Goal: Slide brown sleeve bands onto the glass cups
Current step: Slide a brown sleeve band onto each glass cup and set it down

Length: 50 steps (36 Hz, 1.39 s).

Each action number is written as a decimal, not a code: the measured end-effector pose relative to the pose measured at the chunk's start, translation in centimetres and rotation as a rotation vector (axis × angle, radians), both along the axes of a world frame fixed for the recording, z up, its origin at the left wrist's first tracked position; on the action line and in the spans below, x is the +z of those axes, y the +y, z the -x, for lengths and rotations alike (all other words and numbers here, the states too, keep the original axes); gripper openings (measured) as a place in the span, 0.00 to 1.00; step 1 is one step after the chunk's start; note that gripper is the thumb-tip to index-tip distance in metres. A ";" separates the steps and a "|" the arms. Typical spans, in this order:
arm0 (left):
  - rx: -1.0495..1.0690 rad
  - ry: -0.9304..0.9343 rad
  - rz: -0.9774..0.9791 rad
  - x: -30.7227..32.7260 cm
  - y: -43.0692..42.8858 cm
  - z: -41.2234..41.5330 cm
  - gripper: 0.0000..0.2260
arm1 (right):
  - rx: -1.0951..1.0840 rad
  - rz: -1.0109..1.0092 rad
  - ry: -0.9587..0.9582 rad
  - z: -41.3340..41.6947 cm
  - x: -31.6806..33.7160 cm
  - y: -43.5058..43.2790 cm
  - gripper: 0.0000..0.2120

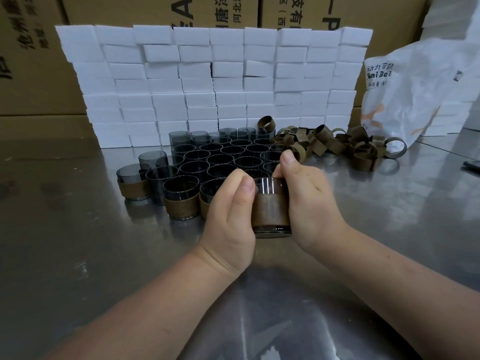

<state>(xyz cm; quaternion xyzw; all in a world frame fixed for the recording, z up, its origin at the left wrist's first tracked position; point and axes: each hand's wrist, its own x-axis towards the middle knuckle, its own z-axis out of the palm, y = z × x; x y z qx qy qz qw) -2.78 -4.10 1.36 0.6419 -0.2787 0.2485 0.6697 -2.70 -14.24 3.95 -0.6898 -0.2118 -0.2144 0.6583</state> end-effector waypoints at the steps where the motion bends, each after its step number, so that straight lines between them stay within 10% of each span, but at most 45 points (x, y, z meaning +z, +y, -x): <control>1: -0.004 0.003 0.000 0.0 0.0 0.0 0.16 | -0.002 0.003 0.000 0.0 0.0 0.0 0.21; 50: 0.002 0.107 0.034 0.5 0.0 0.3 0.15 | 0.047 0.009 0.025 -0.2 0.0 -0.4 0.23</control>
